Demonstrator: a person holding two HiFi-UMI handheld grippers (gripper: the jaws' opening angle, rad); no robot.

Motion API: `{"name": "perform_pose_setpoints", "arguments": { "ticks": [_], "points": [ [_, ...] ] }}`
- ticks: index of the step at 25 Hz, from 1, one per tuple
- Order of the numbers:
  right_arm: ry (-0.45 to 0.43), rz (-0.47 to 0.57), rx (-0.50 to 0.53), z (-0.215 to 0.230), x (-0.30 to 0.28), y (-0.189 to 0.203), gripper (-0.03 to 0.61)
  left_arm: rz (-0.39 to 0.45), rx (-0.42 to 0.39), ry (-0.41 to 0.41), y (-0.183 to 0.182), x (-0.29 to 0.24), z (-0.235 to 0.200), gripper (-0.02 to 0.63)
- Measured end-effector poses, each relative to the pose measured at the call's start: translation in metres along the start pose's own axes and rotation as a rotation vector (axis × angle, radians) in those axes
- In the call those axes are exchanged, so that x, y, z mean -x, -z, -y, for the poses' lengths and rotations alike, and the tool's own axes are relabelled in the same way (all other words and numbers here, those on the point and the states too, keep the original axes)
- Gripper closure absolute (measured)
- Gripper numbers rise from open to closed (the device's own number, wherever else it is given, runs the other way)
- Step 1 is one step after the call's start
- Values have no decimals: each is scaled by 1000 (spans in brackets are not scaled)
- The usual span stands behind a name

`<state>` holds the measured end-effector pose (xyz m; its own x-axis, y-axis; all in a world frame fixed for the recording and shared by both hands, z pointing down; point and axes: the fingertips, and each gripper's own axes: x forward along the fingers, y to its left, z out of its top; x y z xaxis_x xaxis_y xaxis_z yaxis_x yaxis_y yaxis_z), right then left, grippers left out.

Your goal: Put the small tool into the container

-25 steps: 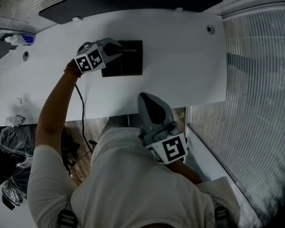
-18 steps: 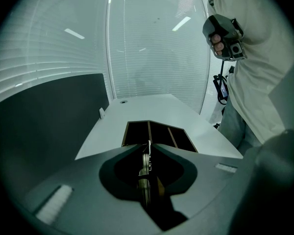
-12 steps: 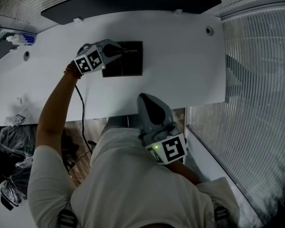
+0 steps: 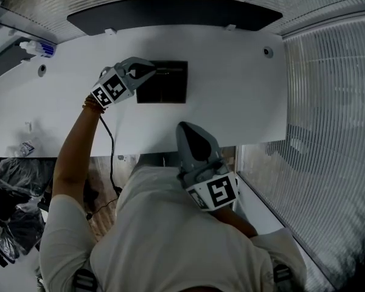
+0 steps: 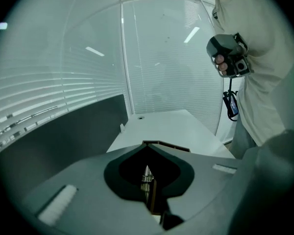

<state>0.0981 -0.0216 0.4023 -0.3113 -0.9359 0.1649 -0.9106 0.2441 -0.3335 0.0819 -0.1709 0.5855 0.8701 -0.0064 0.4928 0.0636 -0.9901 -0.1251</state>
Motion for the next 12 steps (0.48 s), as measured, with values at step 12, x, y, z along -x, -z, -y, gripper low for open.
{"name": "perform_pose_setpoints", "arguments": {
  "ticks": [12],
  "points": [
    [-101,49,57,-28,-12,-24,580,218,113,-280,-57,86,9,611]
  ]
}}
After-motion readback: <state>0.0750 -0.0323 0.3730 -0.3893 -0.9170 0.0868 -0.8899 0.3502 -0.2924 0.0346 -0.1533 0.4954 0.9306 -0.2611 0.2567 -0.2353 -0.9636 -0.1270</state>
